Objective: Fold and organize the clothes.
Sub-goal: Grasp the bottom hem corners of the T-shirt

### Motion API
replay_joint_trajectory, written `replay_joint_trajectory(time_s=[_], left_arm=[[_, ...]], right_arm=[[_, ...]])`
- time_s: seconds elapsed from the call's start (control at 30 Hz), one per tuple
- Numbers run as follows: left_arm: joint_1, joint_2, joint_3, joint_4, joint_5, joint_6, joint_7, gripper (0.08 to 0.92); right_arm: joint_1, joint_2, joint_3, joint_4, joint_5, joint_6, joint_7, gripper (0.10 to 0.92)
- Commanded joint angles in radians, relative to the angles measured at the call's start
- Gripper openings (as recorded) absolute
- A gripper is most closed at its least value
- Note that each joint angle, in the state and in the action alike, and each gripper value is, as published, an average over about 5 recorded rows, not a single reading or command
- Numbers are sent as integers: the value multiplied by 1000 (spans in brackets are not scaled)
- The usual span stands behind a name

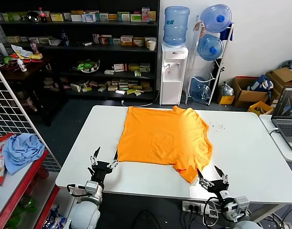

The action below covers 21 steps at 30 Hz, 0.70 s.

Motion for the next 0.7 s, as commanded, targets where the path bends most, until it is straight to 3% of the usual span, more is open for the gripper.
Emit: replay_joint_trajectory(time_s=[0.03,0.3,0.7], left_arm=[[-4,2,3,9,1,3,2,823],[-50,23,61,29,-13,92,7,823],[-138,46,124,78,-256,258,-49,823]], right_arm=[[-2,0,0,3,-2,-5,2,823],[45,-1,-28,-29,12,-85,84,823],[108,-6,-65,-59,29,-175,144,823]])
